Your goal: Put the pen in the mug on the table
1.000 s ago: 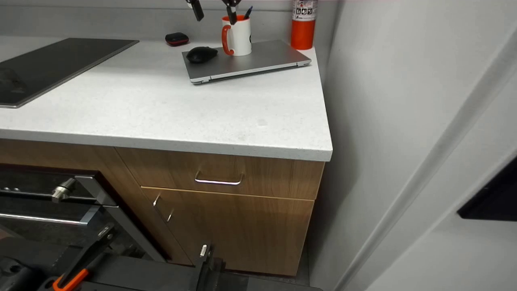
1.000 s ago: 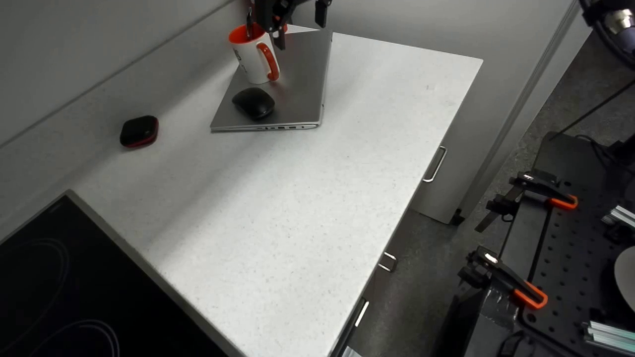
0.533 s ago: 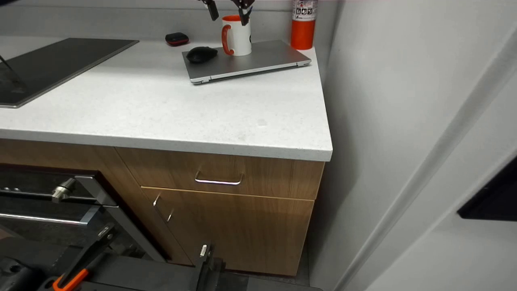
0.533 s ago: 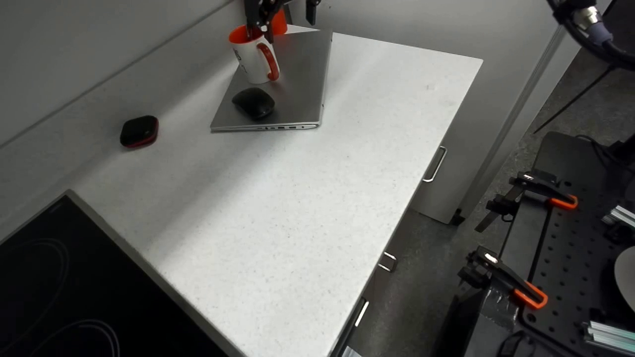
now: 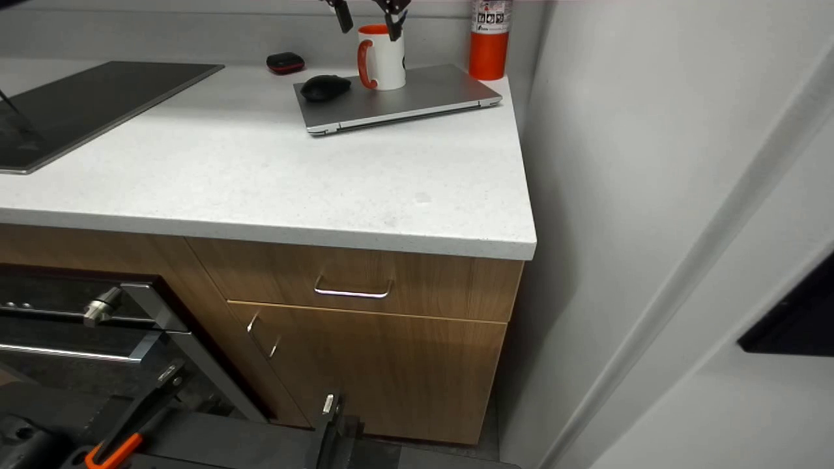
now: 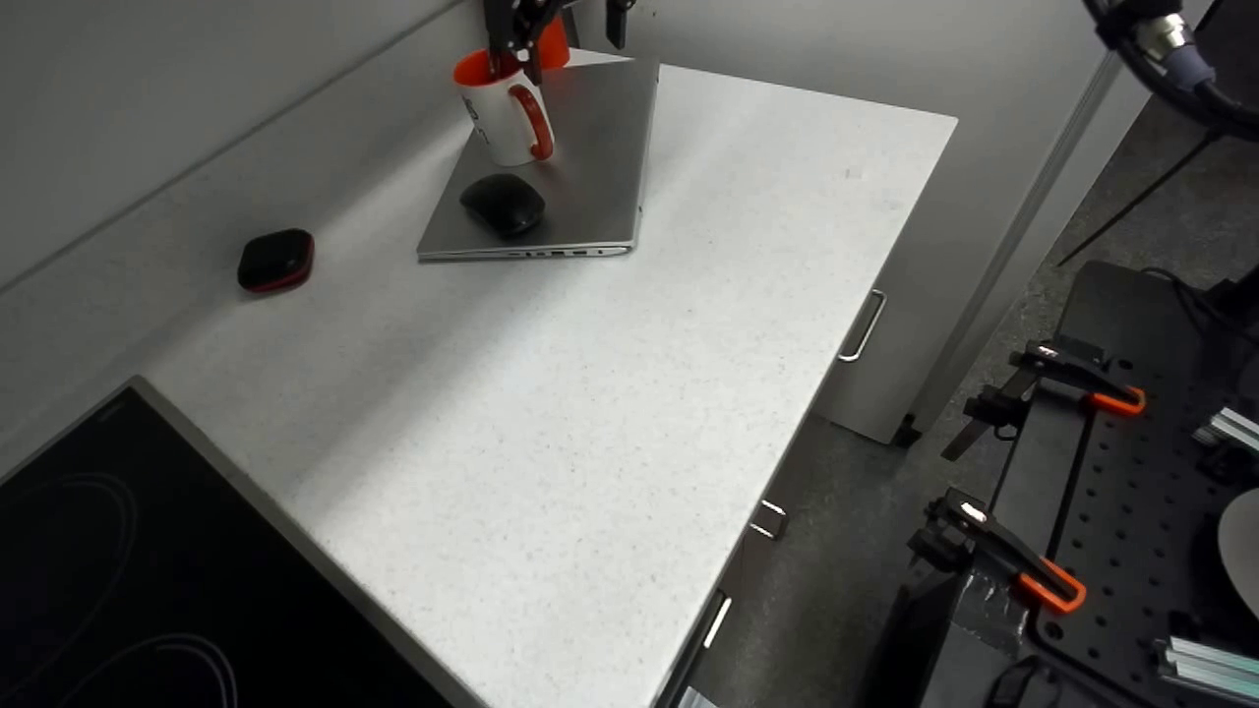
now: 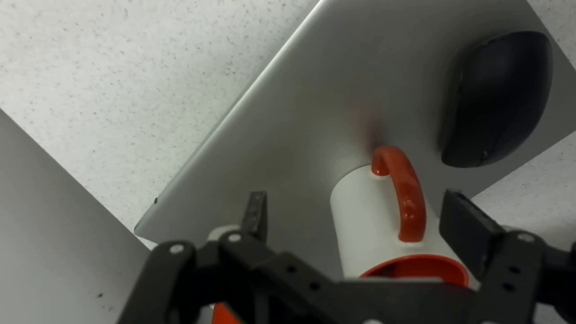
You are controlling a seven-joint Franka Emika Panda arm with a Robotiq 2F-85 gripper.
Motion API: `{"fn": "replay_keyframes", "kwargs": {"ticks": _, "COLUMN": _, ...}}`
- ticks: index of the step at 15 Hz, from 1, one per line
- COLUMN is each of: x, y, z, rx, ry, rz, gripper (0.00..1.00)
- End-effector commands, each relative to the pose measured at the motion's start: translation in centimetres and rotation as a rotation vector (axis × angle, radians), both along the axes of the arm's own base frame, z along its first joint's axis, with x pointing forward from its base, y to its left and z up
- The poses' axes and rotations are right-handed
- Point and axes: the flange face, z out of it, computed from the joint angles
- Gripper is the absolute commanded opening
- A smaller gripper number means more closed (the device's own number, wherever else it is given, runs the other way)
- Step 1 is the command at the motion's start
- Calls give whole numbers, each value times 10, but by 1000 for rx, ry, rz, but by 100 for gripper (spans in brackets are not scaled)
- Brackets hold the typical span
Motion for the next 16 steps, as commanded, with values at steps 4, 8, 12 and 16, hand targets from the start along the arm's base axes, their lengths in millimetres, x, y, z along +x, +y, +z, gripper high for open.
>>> {"fn": "replay_keyframes", "kwargs": {"ticks": 4, "x": 19, "y": -8, "z": 7, "rx": 72, "ry": -43, "rz": -59, "gripper": 100}}
{"fn": "replay_keyframes", "kwargs": {"ticks": 8, "x": 35, "y": -9, "z": 9, "rx": 138, "ry": -85, "rz": -109, "gripper": 100}}
{"fn": "replay_keyframes", "kwargs": {"ticks": 12, "x": 54, "y": -14, "z": 5, "rx": 160, "ry": -134, "rz": -146, "gripper": 100}}
{"fn": "replay_keyframes", "kwargs": {"ticks": 16, "x": 68, "y": -19, "z": -3, "rx": 187, "ry": -155, "rz": -168, "gripper": 100}}
